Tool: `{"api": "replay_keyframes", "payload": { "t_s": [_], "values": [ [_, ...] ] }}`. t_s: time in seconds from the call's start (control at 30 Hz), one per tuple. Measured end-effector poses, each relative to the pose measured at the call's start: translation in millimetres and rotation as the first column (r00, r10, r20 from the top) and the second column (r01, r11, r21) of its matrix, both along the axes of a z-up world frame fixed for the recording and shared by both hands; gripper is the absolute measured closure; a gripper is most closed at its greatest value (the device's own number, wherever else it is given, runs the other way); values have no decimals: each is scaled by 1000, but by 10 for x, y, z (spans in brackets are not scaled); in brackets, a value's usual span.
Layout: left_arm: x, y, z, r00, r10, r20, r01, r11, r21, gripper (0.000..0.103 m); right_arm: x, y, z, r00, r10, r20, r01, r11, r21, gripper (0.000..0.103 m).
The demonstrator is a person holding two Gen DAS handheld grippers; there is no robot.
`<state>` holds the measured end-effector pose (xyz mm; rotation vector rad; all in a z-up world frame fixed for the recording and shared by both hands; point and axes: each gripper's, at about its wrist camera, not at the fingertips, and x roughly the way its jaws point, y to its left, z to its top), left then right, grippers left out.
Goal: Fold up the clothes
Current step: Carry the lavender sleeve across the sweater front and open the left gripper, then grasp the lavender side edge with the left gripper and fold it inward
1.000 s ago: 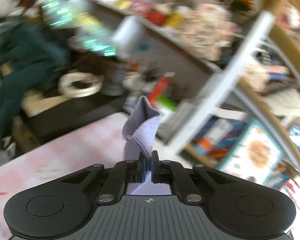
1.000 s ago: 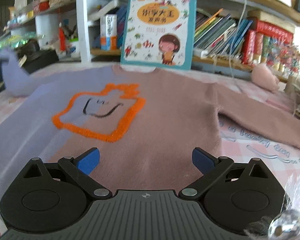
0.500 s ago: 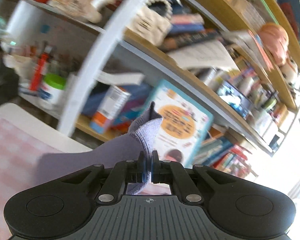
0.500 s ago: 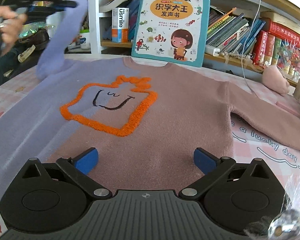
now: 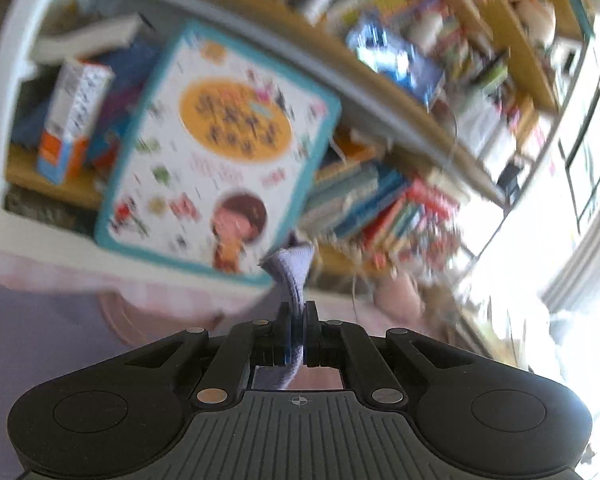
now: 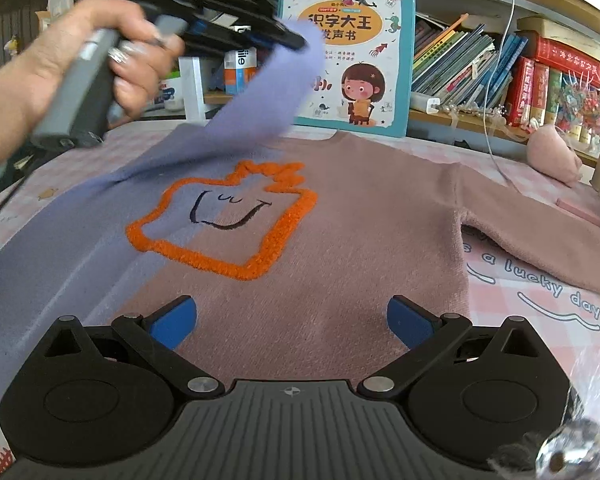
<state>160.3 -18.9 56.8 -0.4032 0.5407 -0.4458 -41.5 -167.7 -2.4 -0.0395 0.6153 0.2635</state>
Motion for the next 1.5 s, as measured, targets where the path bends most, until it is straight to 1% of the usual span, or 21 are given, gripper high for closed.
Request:
{"api": "replay_keyframes", "payload": {
  "t_s": [0.13,0.2,0.23,0.27,0.3,0.33,0.37,0.5,0.63,0.8,0.9,1.03,1.1,1.17,1.3,1.33,1.37,1.4,1.43,1.47,1.5],
  "values": [
    [29,-148,-118,998,-48,-42,48,999,16,97,3,4,-4,1000,4,-3,-4,1000,-3,1],
    [36,-200,-141,995,-77,-59,78,997,17,90,6,4,-5,1000,5,-6,-5,1000,-4,1],
    [40,-223,-140,993,-93,-68,95,995,14,80,9,2,-6,1000,5,-7,-5,1000,-3,1],
    [23,-230,-130,991,-111,-78,112,994,6,66,12,1,-7,1000,4,-8,-4,1000,-2,1],
    [-11,-224,-107,989,-127,-74,128,992,2,57,16,0,-8,1000,4,-9,-4,1000,-1,1],
    [-48,-216,-83,988,-142,-67,143,990,0,43,19,-1,-10,1000,3,-11,-3,1000,-1,1],
    [-84,-208,-58,986,-157,-59,157,988,-2,41,23,0,-11,1000,2,-12,-2,1000,-2,1],
    [-344,-44,25,989,-150,2,149,984,93,41,29,27,-22,1000,0,-16,-1,1000,-18,1],
    [-615,304,-9,998,-61,32,53,976,209,41,24,72,-27,1000,-3,-11,3,999,-48,1],
    [-918,877,-189,995,97,15,-97,945,313,41,20,44,-26,1000,-25,-2,25,999,-40,1],
    [-1096,1182,-277,983,182,10,-174,920,351,41,23,-2,-18,999,-51,5,51,998,-25,1],
    [-1239,1441,-414,969,248,6,-230,887,400,41,-11,-69,5,996,-87,28,87,996,2,1],
    [-1257,1522,-496,967,256,-12,-229,886,403,41,-39,-113,13,993,-111,42,111,994,-1,1],
    [-1258,1570,-570,969,243,-31,-212,895,394,41,-73,-150,20,988,-147,56,149,988,-34,1],
    [-1223,1573,-663,974,224,-29,-194,895,402,44,-158,-329,34,972,-227,56,230,971,-68,4],
    [-1201,1582,-687,975,222,-32,-191,897,398,49,-186,-390,43,968,-243,54,247,967,-63,8],
    [-1189,1590,-711,976,214,-42,-182,904,387,61,-213,-455,50,964,-261,50,263,963,-55,17],
    [-1173,1609,-735,977,204,-53,-171,915,365,62,-234,-518,50,959,-279,41,281,959,-44,21],
    [-1163,1631,-744,979,196,-59,-164,924,347,66,-248,-575,43,954,-297,29,298,954,-34,29],
    [-1155,1653,-749,980,188,-63,-157,931,329,69,-257,-630,31,948,-317,14,317,948,-25,41],
    [-1148,1674,-754,981,180,-68,-150,938,311,71,-262,-677,15,943,-332,-4,332,943,-17,48]
  ]
}}
